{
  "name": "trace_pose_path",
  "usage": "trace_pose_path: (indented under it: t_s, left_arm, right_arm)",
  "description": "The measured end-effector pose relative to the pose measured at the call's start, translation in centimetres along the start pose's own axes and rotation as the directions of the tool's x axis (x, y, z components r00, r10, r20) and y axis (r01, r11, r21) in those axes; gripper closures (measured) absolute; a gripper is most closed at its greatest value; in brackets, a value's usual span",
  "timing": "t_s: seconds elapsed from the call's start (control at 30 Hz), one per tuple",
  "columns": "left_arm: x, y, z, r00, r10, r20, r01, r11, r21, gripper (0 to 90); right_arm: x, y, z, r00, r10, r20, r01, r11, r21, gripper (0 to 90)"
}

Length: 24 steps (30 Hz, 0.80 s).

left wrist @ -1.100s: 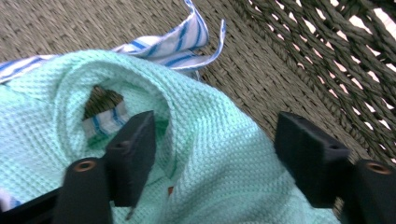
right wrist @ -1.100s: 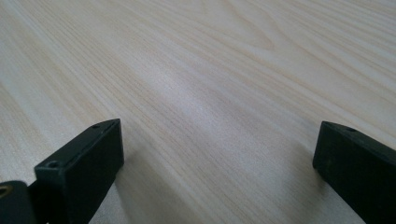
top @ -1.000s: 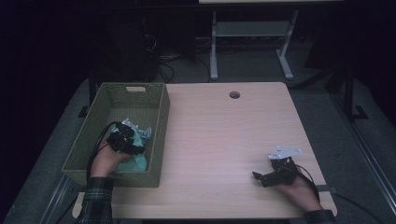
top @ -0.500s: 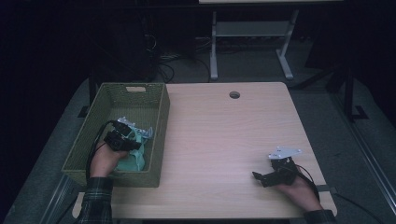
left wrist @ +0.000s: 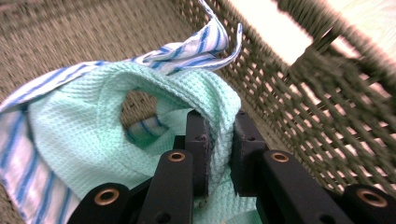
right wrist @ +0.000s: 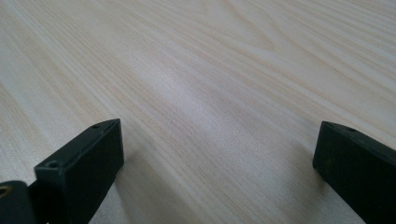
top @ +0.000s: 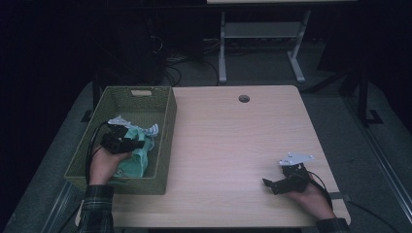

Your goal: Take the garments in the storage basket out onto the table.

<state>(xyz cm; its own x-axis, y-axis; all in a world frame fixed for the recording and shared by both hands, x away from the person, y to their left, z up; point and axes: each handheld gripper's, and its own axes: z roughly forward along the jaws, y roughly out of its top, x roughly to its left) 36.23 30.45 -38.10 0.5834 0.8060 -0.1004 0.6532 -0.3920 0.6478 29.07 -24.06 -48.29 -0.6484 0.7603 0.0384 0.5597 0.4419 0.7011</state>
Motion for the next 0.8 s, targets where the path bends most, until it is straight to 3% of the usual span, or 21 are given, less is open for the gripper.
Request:
trace_pose_path:
  t_s: [0.17,0.33,0.8]
  left_arm:
    - [0.1,0.1,-1.1,1.0,-0.005,-0.003,0.005,0.9988,-0.049,78.9]
    - [0.1,0.4,-2.7,0.9998,0.001,0.02,0.002,0.9912,-0.132,79.0]
    - [-0.9,2.4,-5.0,0.997,0.05,0.059,-0.037,0.9761,-0.214,79.0]
  right_arm:
    - [0.0,0.0,0.0,1.0,0.0,0.0,0.0,1.0,0.0,1.5]
    - [0.0,0.0,0.0,1.0,0.001,0.0,-0.001,1.0,0.0,1.5]
    - [0.0,0.0,0.0,1.0,0.001,-0.001,-0.001,1.0,0.0,1.5]
